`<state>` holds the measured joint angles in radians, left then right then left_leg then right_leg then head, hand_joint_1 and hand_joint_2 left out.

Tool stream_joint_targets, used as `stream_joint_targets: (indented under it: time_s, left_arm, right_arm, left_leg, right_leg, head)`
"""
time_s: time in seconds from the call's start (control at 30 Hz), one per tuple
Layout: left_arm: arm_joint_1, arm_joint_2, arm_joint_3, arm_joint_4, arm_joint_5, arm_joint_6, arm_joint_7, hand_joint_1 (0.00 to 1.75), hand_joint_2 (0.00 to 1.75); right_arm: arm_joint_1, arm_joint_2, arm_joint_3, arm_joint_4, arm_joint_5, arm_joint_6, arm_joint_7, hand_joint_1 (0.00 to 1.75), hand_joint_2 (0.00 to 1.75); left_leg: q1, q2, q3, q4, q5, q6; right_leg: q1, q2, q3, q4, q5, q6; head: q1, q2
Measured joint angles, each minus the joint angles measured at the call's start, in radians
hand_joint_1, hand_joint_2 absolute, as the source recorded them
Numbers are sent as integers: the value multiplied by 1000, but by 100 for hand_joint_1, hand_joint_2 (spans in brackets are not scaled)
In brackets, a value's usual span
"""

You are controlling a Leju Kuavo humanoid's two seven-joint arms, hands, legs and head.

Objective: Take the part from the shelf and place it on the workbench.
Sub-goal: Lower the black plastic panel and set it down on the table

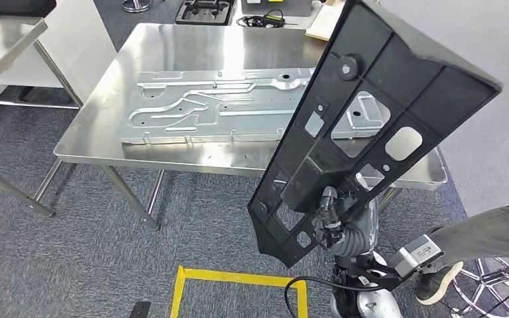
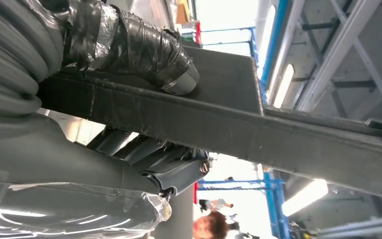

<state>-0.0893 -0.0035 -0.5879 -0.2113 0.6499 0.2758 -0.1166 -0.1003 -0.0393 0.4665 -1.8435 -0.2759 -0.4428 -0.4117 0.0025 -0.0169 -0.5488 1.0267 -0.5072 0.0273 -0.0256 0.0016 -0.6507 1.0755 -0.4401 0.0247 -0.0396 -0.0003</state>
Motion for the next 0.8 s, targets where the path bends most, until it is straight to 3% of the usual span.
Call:
stream_joint_targets:
  time_s: [0.1, 0.17, 0.27, 0.33, 0.37, 0.43, 0.5, 0.57, 0.67, 0.7, 0.77, 0.8]
  left_arm:
    - [0, 1, 0, 0, 1, 0, 2, 0, 175]
    - [-1, 2, 0, 0, 1, 0, 4, 0, 175]
    - [-3, 1, 0, 0, 1, 0, 5, 0, 175]
    - [1, 0, 0, 0, 1, 0, 7, 0, 175]
    - [2, 0, -1, 0, 1, 1, 8, 0, 175]
    - [4, 1, -1, 0, 0, 2, 9, 0, 175]
    - [2, 3, -1, 1, 0, 3, 9, 0, 175]
    - [0, 5, -1, 2, 1, 4, 9, 0, 175]
    - [-1, 3, -2, 1, 5, 5, 11, 0, 175]
    - [-3, 3, -2, 1, 8, 6, 12, 0, 175]
    - [-6, 5, -1, 1, 16, 7, 11, 0, 175]
    - [-6, 5, -1, 1, 19, 7, 10, 0, 175]
  right_arm:
    - [3, 0, 0, -1, -1, 0, 0, 175, 175]
    - [0, 0, 0, -1, -1, 0, 0, 175, 175]
    - [-1, 0, 0, -1, -1, 0, 0, 175, 175]
    - [0, 0, 0, -1, -1, 0, 0, 175, 175]
    - [0, 0, 0, -1, -1, 0, 0, 175, 175]
    - [0, 0, 0, -1, -1, 0, 0, 175, 175]
    - [-1, 0, 0, 0, -1, 0, 1, 175, 175]
    - [-1, 0, 1, 0, -2, 0, 2, 175, 175]
    - [-5, 0, 1, -2, 9, -2, 9, 175, 175]
    - [-7, 0, 2, -2, 22, -6, 16, 175, 175]
    - [-11, 0, 3, -1, 58, -17, 39, 175, 175]
    - [-13, -1, 5, -1, 83, -21, 57, 175, 175]
  left_leg:
    - [-1, 1, 2, 7, -14, -21]
    - [1, 4, -14, 51, -26, -29]
    - [4, 9, -119, 219, -76, -37]
    - [5, 10, -170, 259, -83, -36]
    - [5, 10, -171, 229, -56, -32]
    - [-1, 10, -145, 113, 35, -14]
    - [-13, 11, -118, 33, 83, 3]
    - [-23, 12, -106, 16, 80, 9]
    - [-15, 14, -73, -13, 80, 18]
    - [-10, 15, -61, -21, 77, 22]
    - [-10, 14, -48, -23, 67, 28]
    - [-10, 13, -42, -23, 61, 28]
  right_leg:
    - [3, 2, 9, -10, -10, -26]
    - [1, 1, 28, -16, -16, -39]
    - [4, -1, 51, -21, -31, -48]
    - [8, 1, 69, -22, -46, -49]
    - [11, 3, 80, -22, -54, -49]
    - [15, 5, 106, -23, -72, -48]
    - [14, 8, 120, -25, -87, -41]
    - [9, 9, 126, -29, -97, -28]
    - [8, 5, 121, 4, -127, -16]
    - [10, 4, 98, 50, -147, -14]
    - [8, 3, 17, 178, -183, -9]
    - [6, 3, -21, 224, -185, -6]
  head:
    - [-3, 0]
    - [-5, 0]
    - [-8, 0]
    - [-8, 0]
    - [-8, 0]
    - [-7, 0]
    - [-4, 0]
    - [-2, 0]
    - [-2, 0]
    - [-2, 0]
    - [-1, 0]
    - [-1, 0]
